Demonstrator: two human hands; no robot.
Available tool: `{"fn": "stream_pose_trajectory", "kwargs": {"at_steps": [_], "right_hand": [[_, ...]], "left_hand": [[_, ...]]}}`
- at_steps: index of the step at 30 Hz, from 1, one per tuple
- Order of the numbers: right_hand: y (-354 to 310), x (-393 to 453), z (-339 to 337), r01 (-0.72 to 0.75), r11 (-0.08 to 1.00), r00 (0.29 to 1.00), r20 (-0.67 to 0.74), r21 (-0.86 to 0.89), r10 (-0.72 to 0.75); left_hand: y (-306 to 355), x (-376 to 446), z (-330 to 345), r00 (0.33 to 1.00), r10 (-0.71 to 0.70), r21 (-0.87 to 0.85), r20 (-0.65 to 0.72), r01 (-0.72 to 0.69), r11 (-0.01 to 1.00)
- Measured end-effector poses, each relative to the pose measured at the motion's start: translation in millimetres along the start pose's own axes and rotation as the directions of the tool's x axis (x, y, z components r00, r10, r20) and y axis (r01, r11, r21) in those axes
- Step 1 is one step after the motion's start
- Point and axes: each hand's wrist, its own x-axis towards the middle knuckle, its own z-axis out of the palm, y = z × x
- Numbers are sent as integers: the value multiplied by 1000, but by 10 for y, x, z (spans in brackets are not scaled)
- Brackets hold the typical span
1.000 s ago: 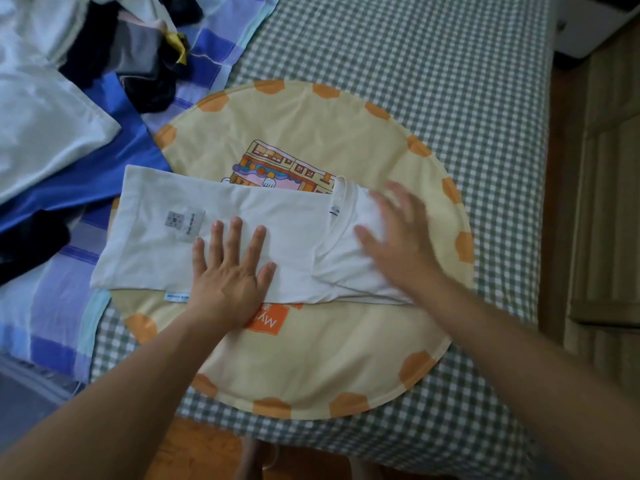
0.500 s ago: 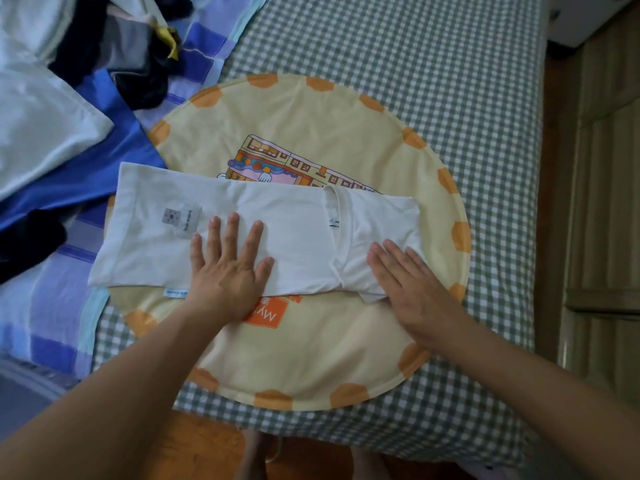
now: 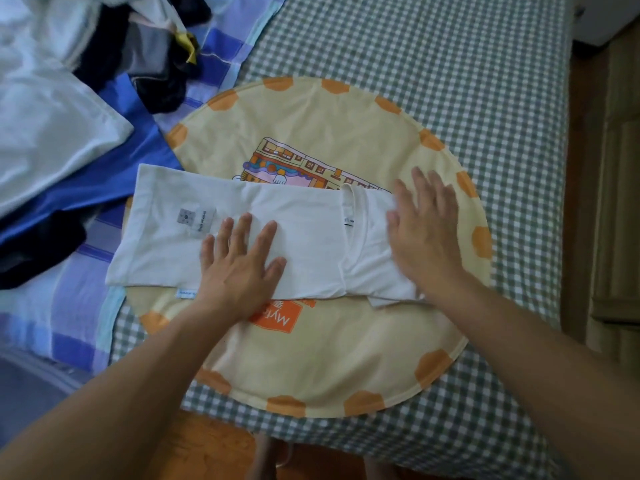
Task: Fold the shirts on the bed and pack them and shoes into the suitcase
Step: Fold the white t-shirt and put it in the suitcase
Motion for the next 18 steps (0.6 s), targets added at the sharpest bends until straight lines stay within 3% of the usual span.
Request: {"fn": "stream_pose_trajectory", "kwargs": {"at_steps": [2, 3, 5, 6, 8, 10, 12, 15, 18], "right_hand": [[-297, -154, 99, 69, 998, 997, 31, 11, -70], [-372, -207, 191, 76, 997, 994, 81, 3, -76], [-371, -266, 365, 51, 999, 987, 155, -13, -48], [-325, -270, 425, 43, 999, 985, 165, -25, -39], [-275, -268, 465, 43, 998, 986, 161, -41, -36], [-287, -271, 447, 45, 998, 987, 158, -47, -37], [-305, -267, 424, 48, 998, 987, 153, -44, -40], [-321, -246, 389, 21, 999, 985, 171, -31, -16], [-343, -249, 394, 11, 999, 984, 176, -37, -4]], "left_hand": [[-222, -3, -111, 959, -131, -97, -252, 110, 989], [-415, 14, -177, 915, -256, -150, -312, 219, 964], [-840, 48, -310, 825, -491, -224, -280, 441, 869], [-1032, 89, -371, 807, -537, -192, -247, 502, 843], [-1254, 214, -520, 826, -534, -146, -180, 515, 845], [-1265, 322, -661, 835, -538, -259, -113, 498, 827], [-1178, 299, -715, 797, -599, -363, -71, 539, 760], [-1037, 112, -677, 738, -646, -222, -197, 608, 762], [-960, 47, -604, 775, -581, -129, -248, 568, 813]]}}
